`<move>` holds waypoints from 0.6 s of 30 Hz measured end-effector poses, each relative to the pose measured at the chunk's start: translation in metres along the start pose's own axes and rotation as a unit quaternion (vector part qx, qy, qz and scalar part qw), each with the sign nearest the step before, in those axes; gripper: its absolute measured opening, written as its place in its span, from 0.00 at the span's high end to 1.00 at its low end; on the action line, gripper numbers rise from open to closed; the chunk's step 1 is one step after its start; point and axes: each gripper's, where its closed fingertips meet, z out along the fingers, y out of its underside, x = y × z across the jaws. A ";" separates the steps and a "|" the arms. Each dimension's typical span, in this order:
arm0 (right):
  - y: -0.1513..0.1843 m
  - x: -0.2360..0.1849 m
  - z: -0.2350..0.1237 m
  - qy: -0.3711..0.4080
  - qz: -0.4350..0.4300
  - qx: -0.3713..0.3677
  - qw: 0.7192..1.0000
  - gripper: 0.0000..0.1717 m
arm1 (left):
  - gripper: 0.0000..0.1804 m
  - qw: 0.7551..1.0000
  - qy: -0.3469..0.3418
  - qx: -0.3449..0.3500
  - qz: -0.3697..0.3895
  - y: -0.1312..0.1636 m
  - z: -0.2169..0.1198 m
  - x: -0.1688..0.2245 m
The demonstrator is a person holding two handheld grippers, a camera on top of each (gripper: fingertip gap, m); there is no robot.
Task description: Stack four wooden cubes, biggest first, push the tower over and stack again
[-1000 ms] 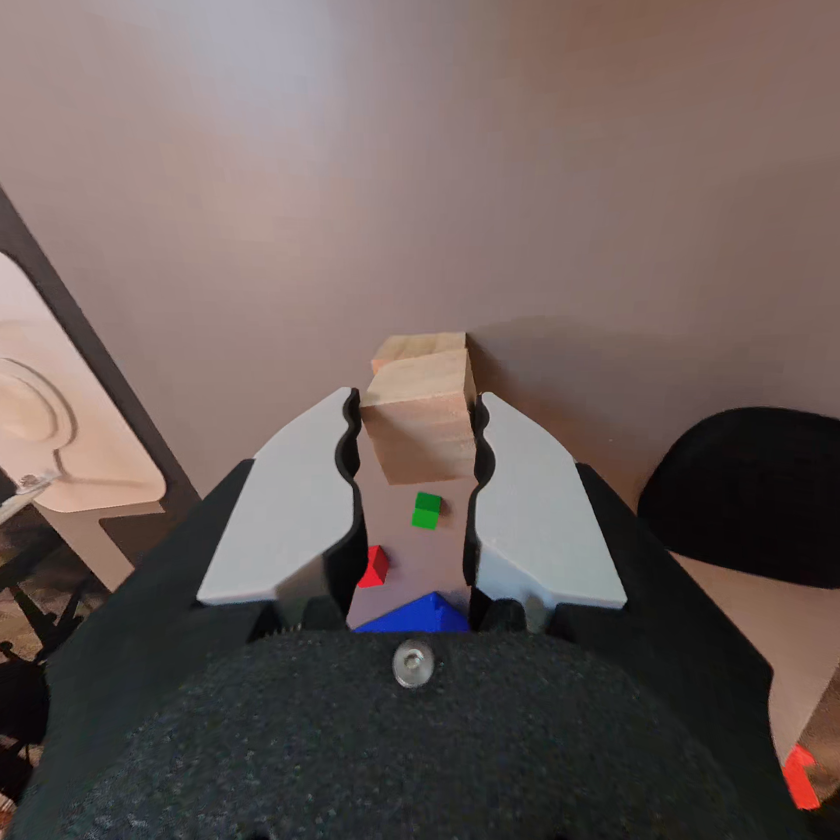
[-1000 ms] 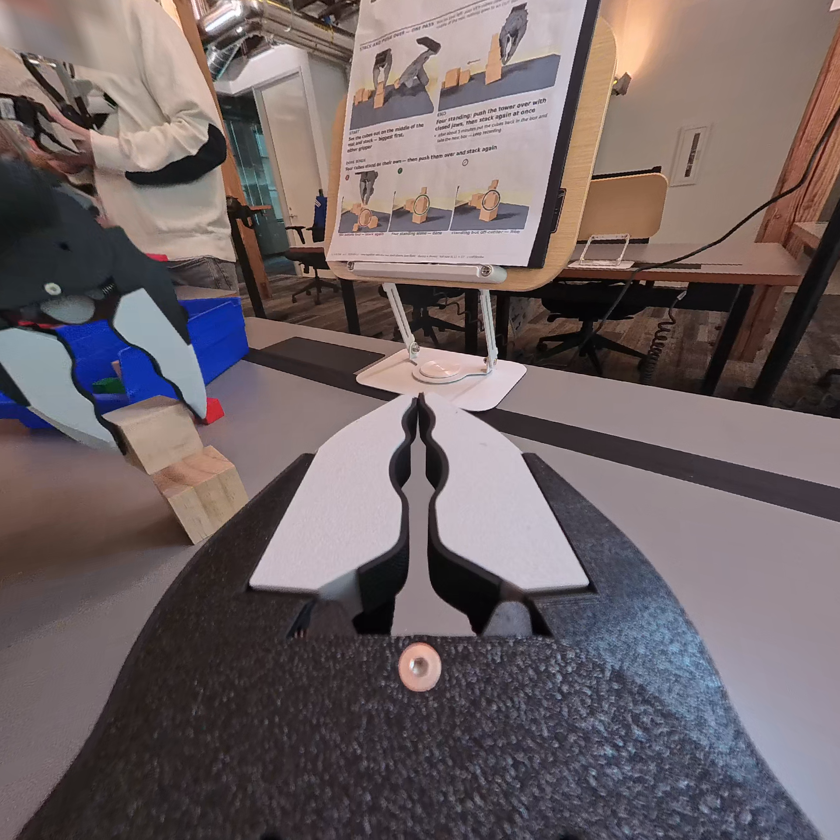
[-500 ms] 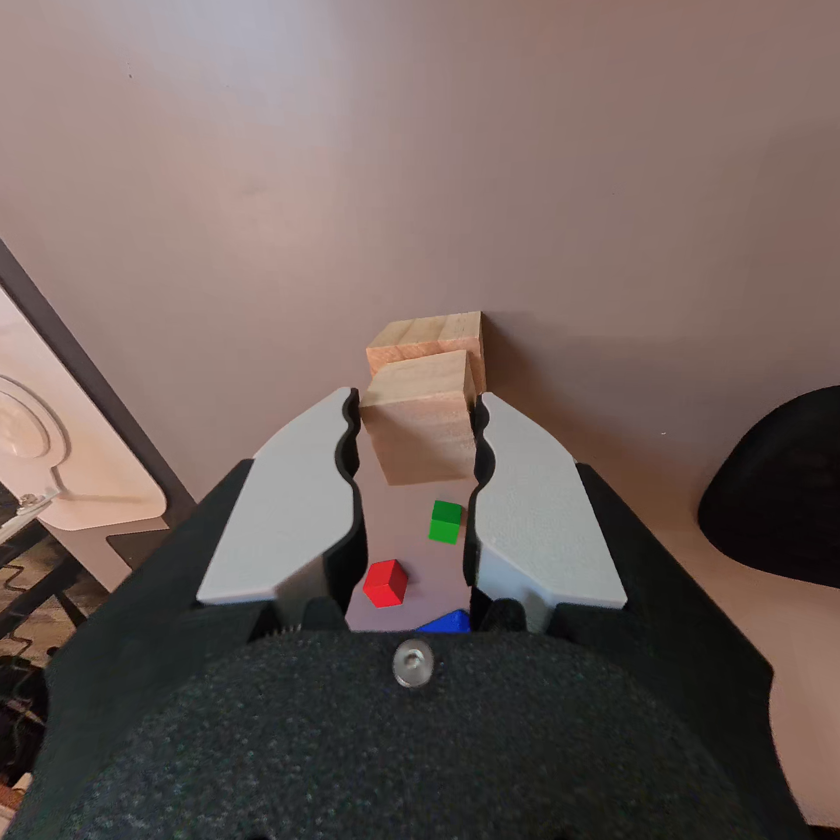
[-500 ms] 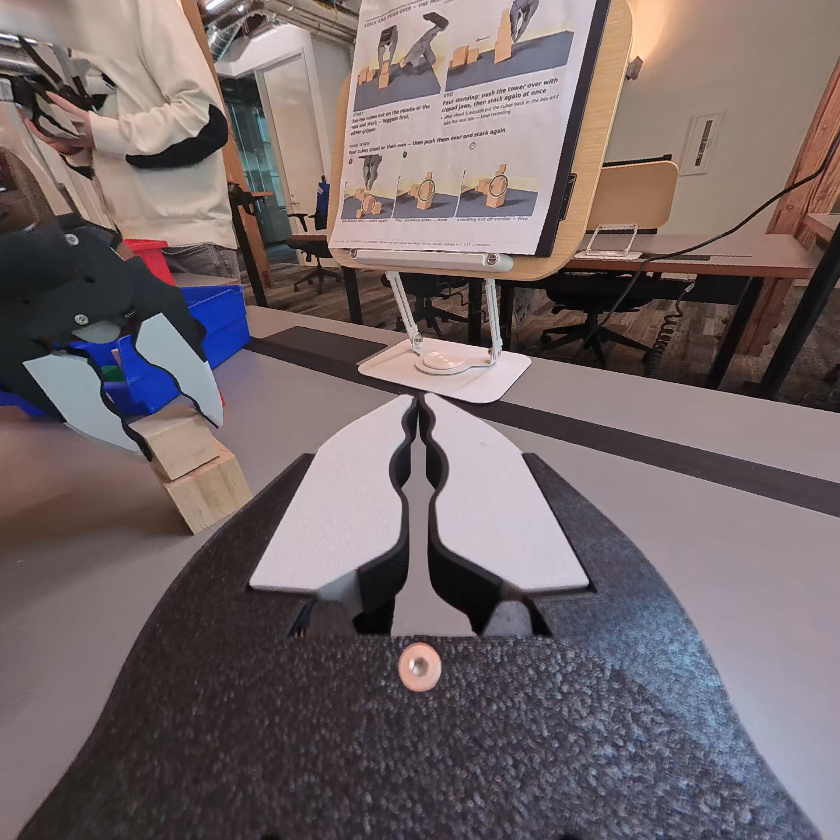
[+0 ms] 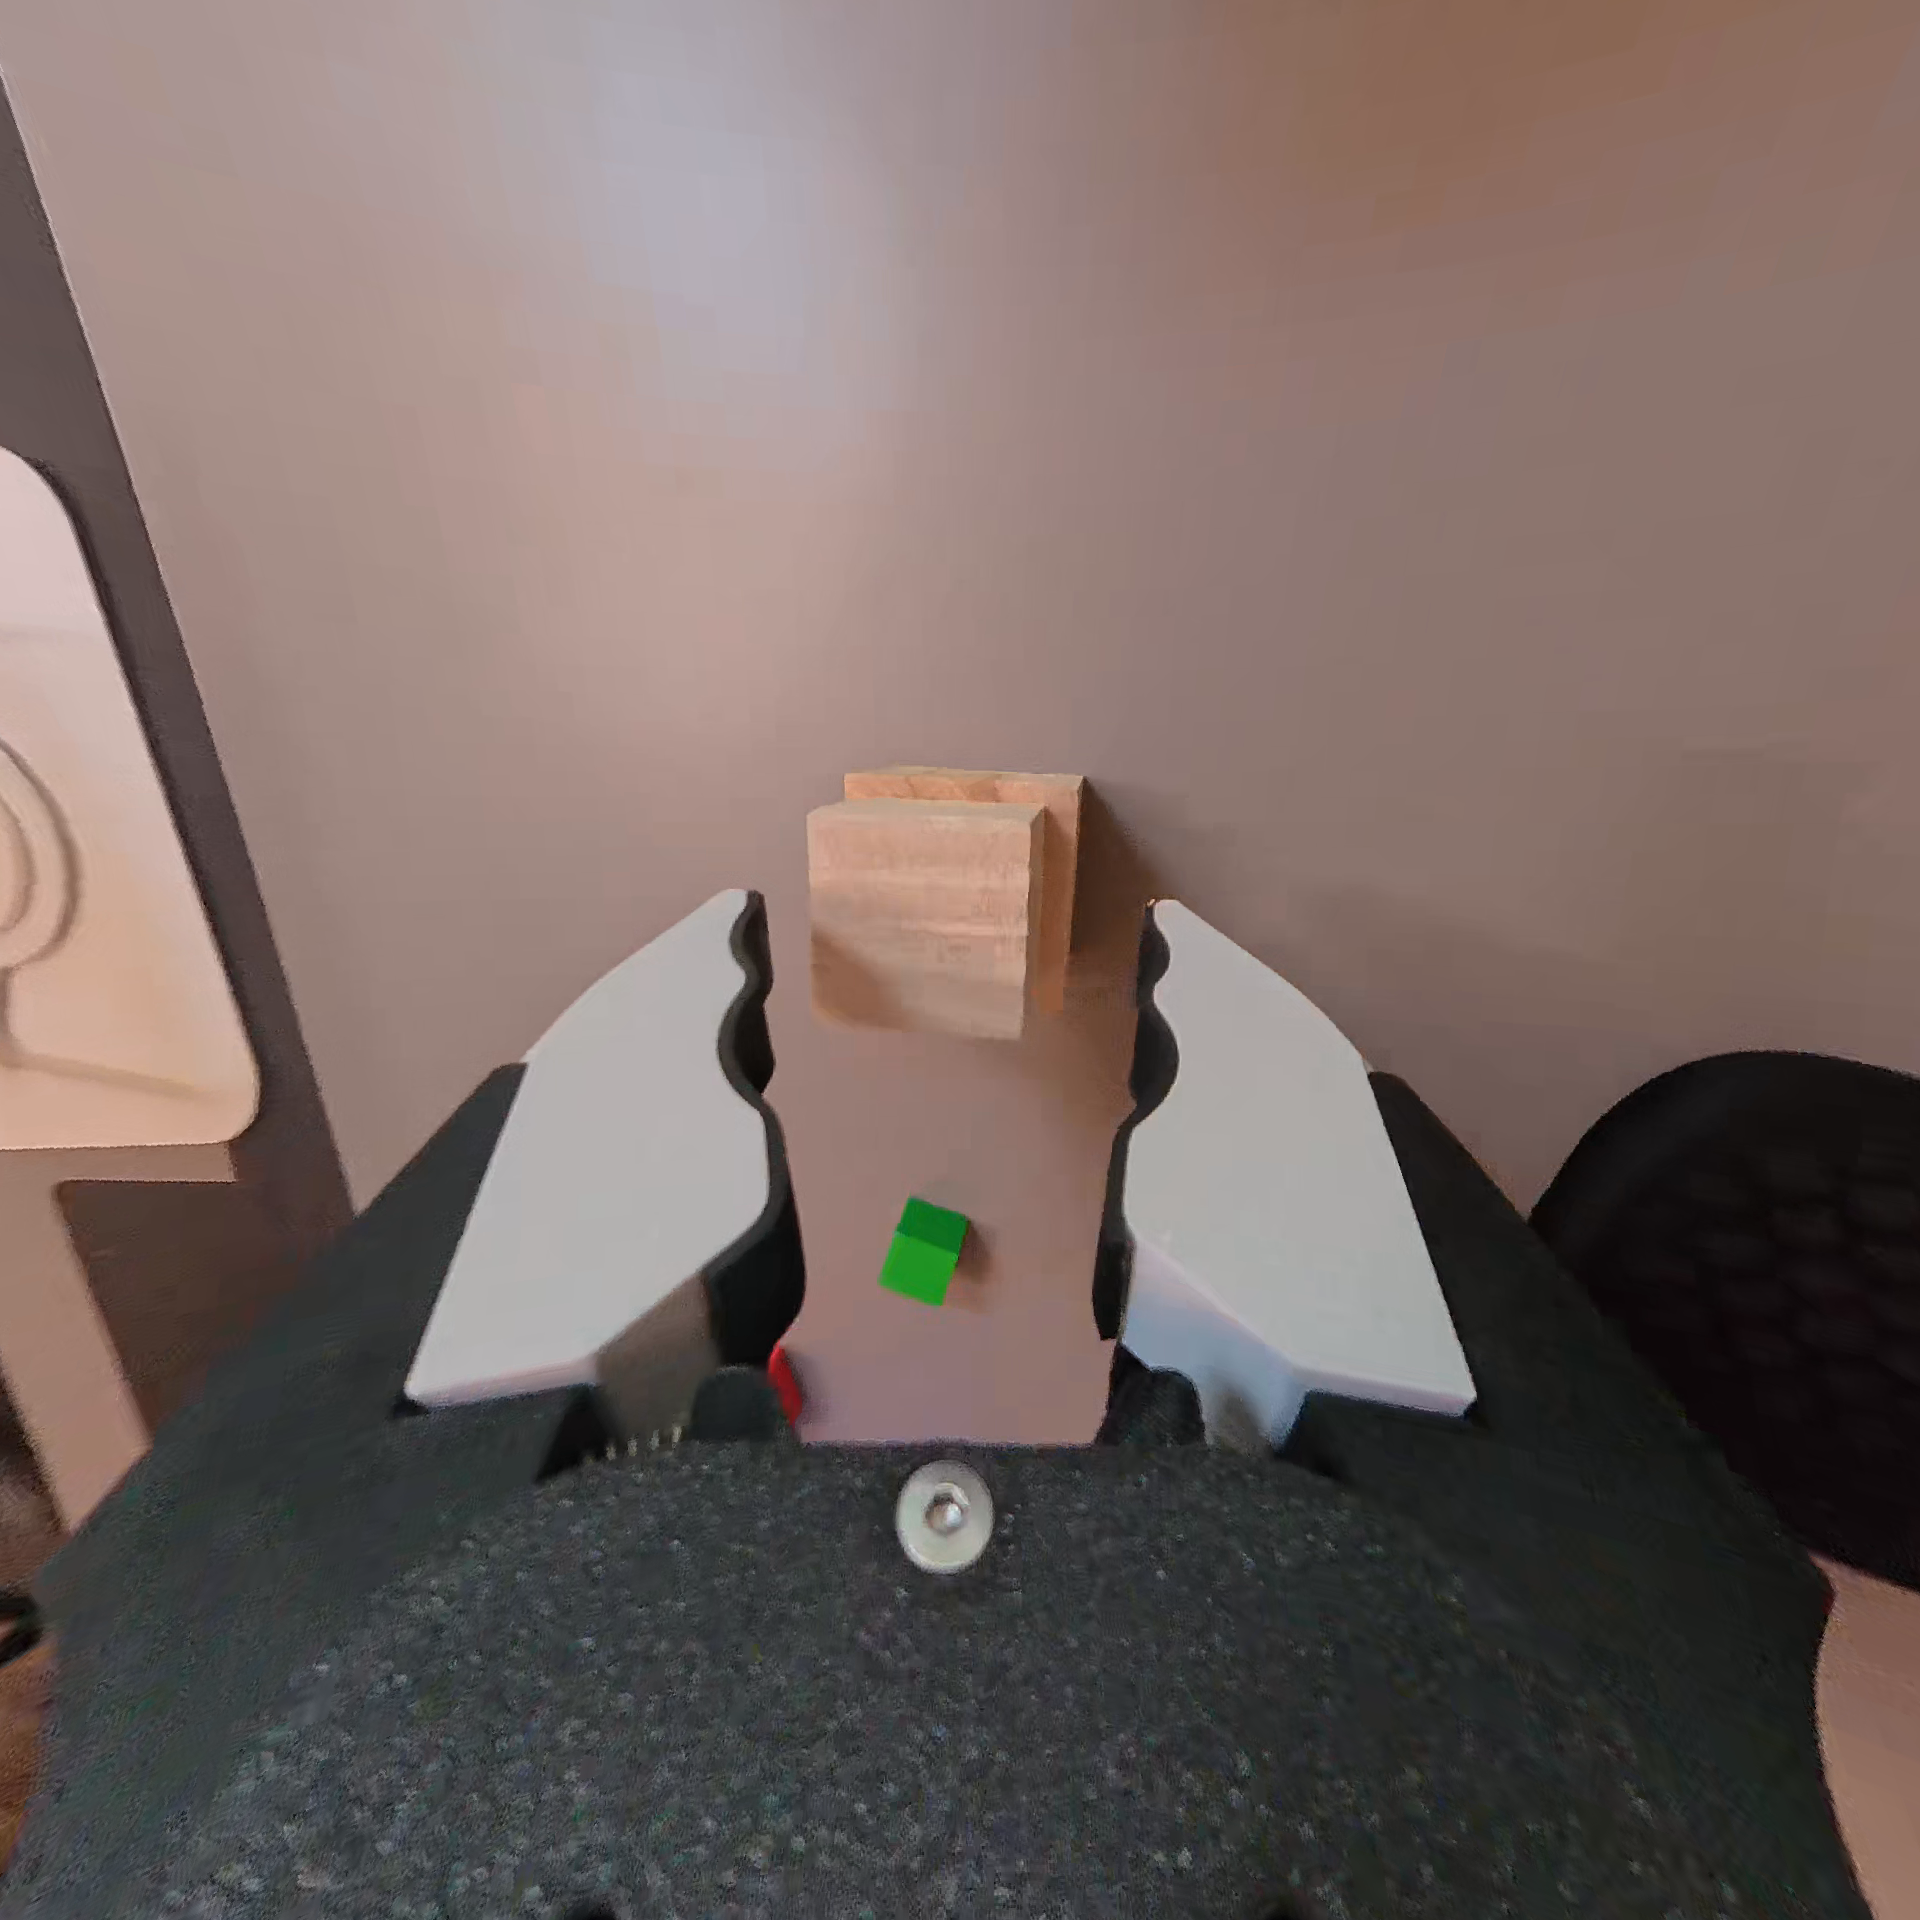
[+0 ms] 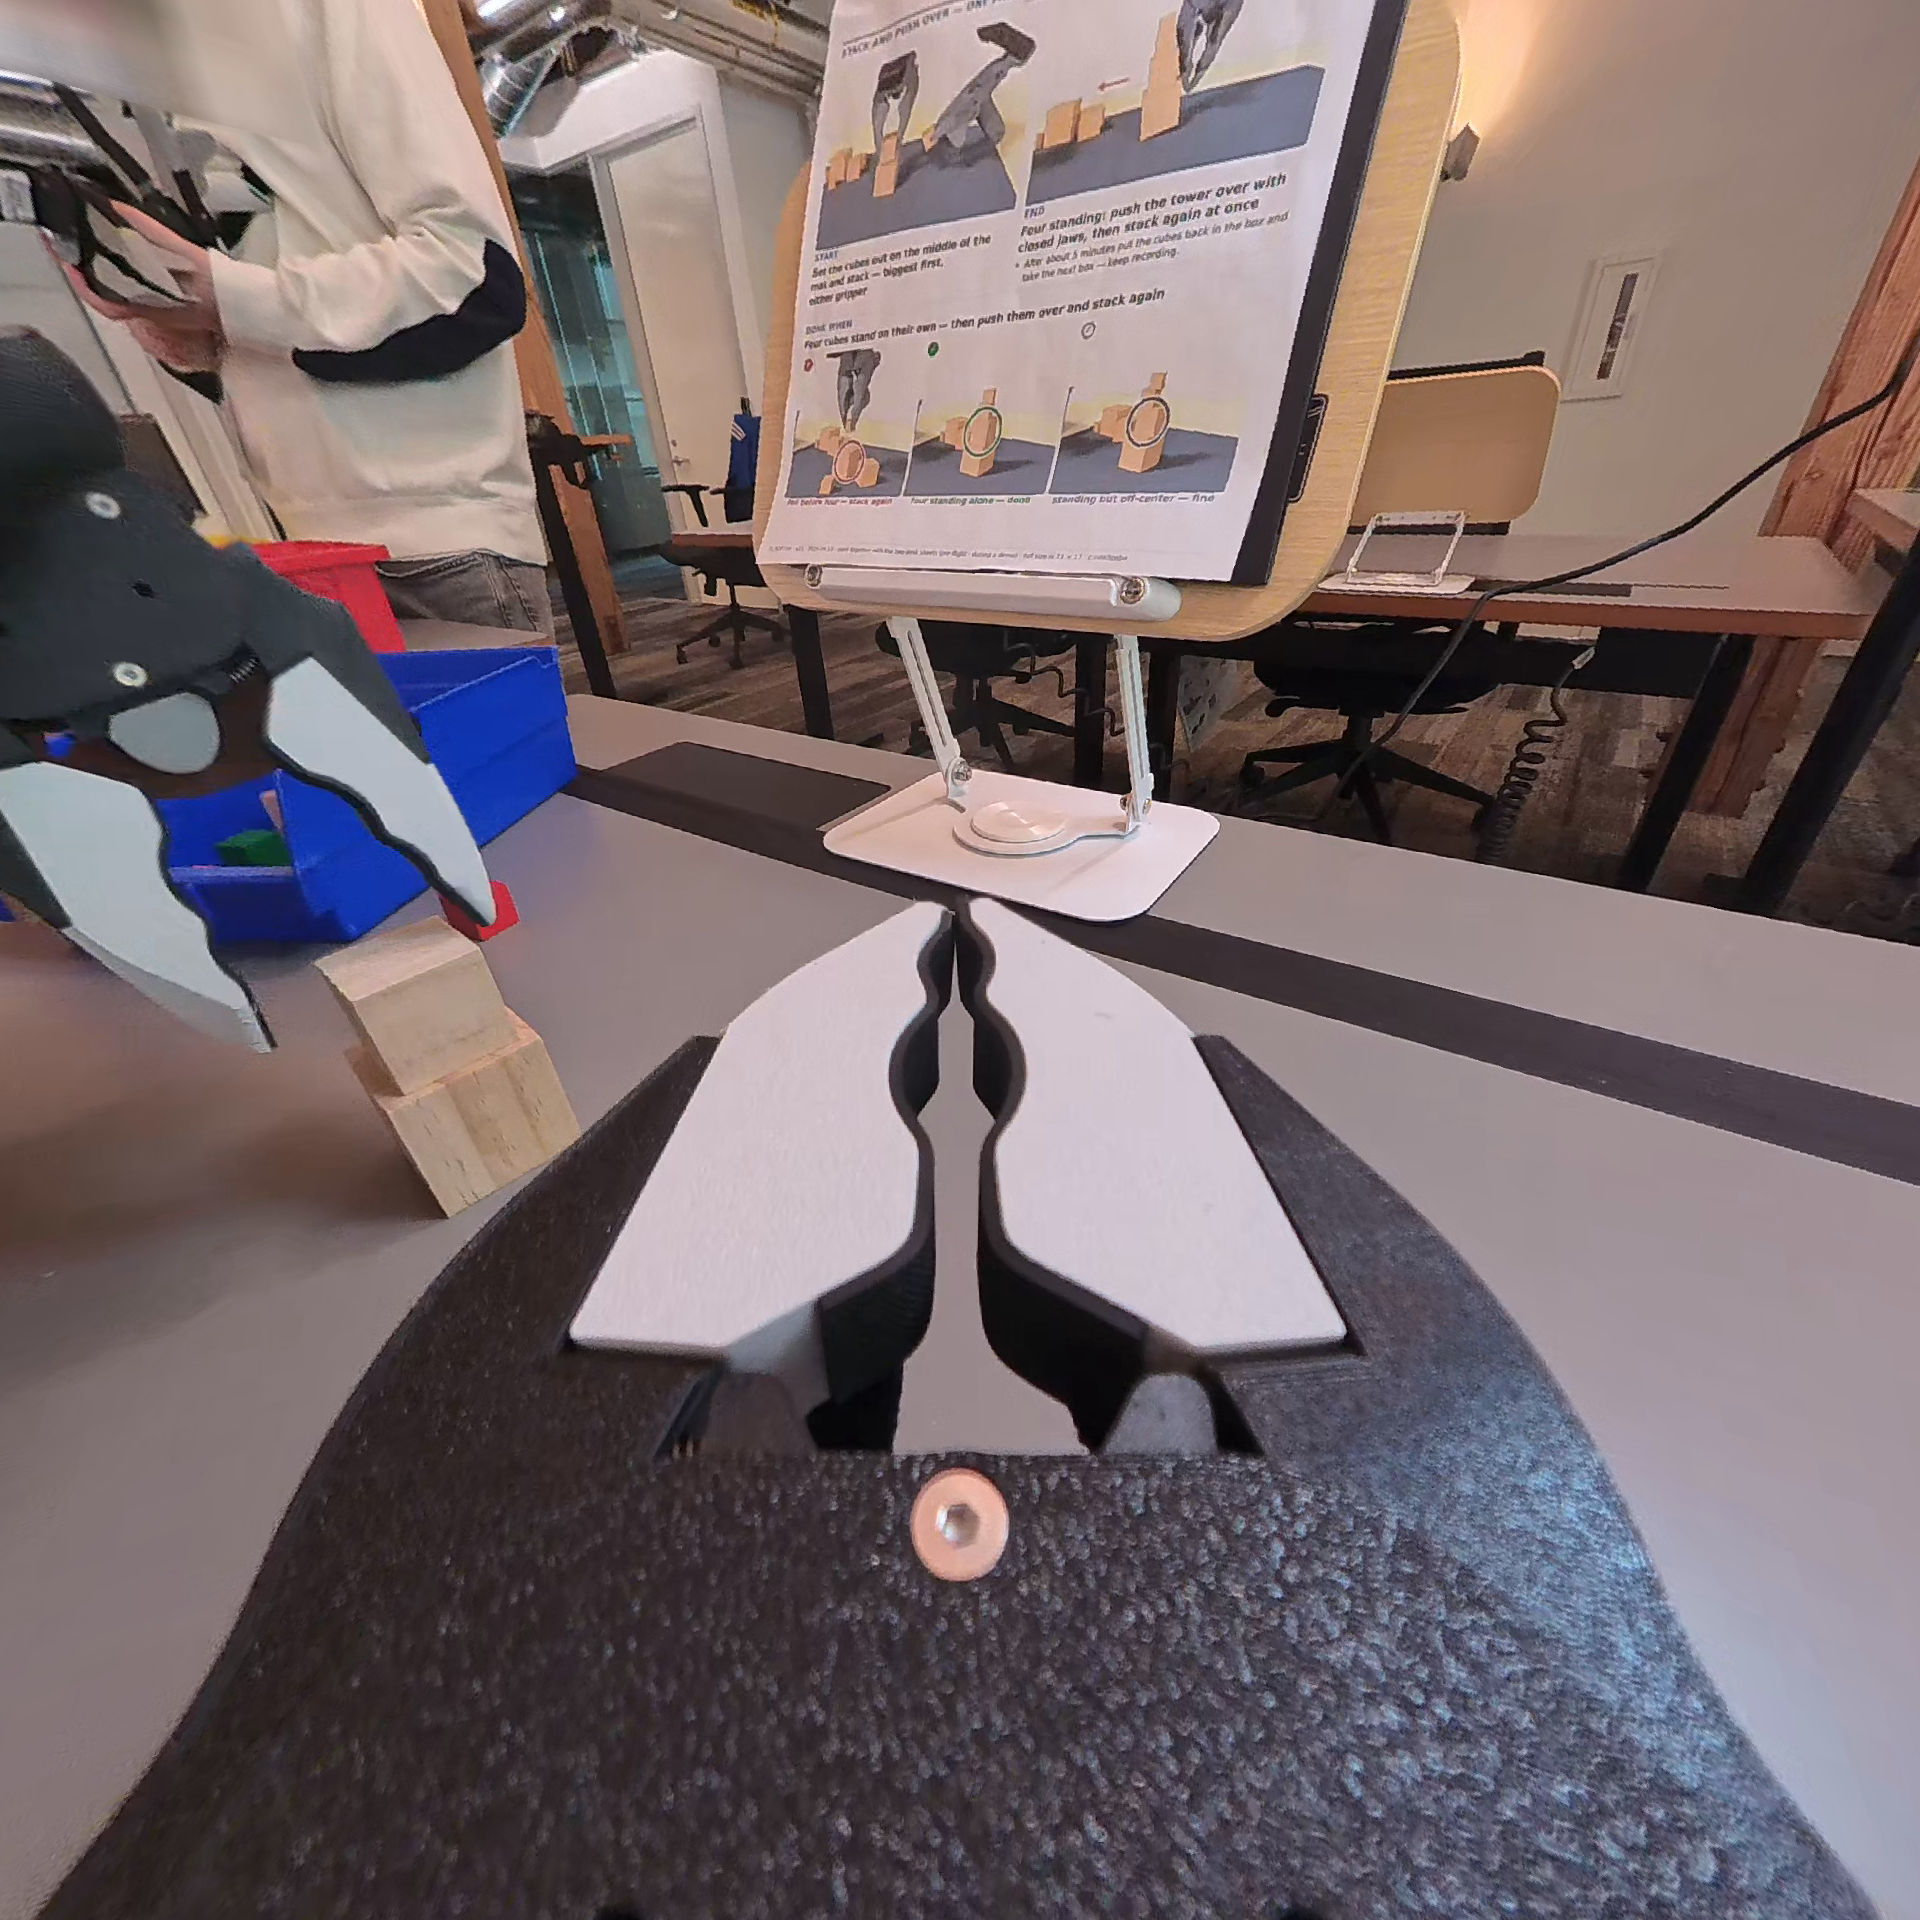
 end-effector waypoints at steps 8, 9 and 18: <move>0.004 0.000 0.001 0.000 -0.003 -0.007 1.000 1.00 | 0.72 1.000 -0.014 0.008 -0.002 0.014 0.016 -0.004; 0.004 0.000 0.001 0.000 -0.003 -0.007 1.000 1.00 | 0.74 1.000 -0.015 0.008 0.003 0.013 0.016 -0.004; 0.004 -0.002 0.002 -0.004 -0.003 -0.008 1.000 1.00 | 0.74 0.999 -0.022 0.005 0.023 0.013 0.015 -0.004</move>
